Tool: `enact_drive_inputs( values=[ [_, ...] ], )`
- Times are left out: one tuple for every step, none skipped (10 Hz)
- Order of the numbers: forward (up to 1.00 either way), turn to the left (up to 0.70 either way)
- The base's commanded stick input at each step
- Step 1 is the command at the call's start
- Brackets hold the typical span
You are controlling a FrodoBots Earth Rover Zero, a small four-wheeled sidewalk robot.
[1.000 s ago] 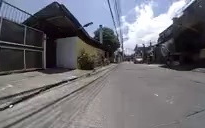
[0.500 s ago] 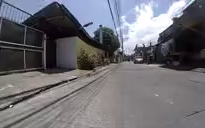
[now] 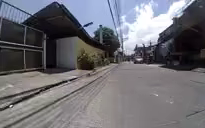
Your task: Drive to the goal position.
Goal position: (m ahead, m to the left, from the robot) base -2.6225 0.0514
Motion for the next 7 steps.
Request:
enact_drive_inputs(
  values=[
    [0.00, -1.00],
    [0.00, -1.00],
    [0.00, -1.00],
    [0.00, -1.00],
    [0.00, -1.00],
    [0.00, -1.00],
    [0.00, -1.00]
  ],
)
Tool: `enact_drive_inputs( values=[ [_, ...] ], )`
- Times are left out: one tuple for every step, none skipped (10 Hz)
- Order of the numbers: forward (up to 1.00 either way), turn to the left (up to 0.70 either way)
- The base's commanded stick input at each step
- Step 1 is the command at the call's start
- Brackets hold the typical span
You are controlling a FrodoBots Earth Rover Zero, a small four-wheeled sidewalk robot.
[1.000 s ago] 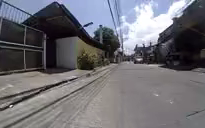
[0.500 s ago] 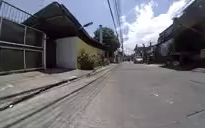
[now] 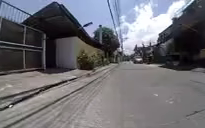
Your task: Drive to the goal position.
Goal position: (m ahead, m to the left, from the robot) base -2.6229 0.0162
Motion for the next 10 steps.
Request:
enact_drive_inputs(
  values=[
    [0.00, -0.69],
    [0.00, -0.11],
    [0.00, -0.02],
    [0.00, -0.23],
    [0.00, -0.72],
    [0.00, -1.00],
    [0.00, -1.00],
    [0.00, -1.00],
    [0.00, -1.00],
    [0.00, -1.00]
  ],
)
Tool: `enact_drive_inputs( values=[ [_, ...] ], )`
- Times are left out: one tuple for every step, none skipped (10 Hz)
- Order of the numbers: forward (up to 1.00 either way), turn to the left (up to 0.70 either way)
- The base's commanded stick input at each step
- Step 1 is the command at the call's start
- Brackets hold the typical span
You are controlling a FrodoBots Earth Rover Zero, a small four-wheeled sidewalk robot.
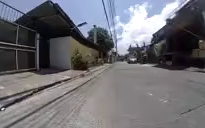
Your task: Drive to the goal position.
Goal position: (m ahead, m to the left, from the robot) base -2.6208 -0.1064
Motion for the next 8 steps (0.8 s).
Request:
enact_drive_inputs(
  values=[
    [0.00, -1.00],
    [0.00, -1.00],
    [0.00, -1.00],
    [0.00, -1.00],
    [0.00, -1.00],
    [0.00, -1.00],
    [0.00, -1.00],
    [0.00, -1.00]
  ],
)
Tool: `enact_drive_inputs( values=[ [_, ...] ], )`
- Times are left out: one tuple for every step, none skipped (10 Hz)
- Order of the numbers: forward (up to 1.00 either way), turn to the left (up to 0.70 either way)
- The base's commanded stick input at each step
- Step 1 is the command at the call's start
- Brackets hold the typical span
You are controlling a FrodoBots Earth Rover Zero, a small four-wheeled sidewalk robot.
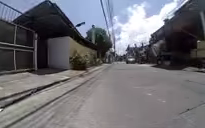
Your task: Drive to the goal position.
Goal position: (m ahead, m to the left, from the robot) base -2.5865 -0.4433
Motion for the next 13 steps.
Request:
enact_drive_inputs(
  values=[
    [0.00, -1.00],
    [0.00, -1.00],
    [0.00, -1.00],
    [0.00, -1.00],
    [0.00, -1.00],
    [0.00, -1.00],
    [0.00, -1.00],
    [0.00, -1.00],
    [0.00, -1.00],
    [0.00, -1.00],
    [0.00, -1.00],
    [0.00, -1.00],
    [0.00, -1.00]
  ],
)
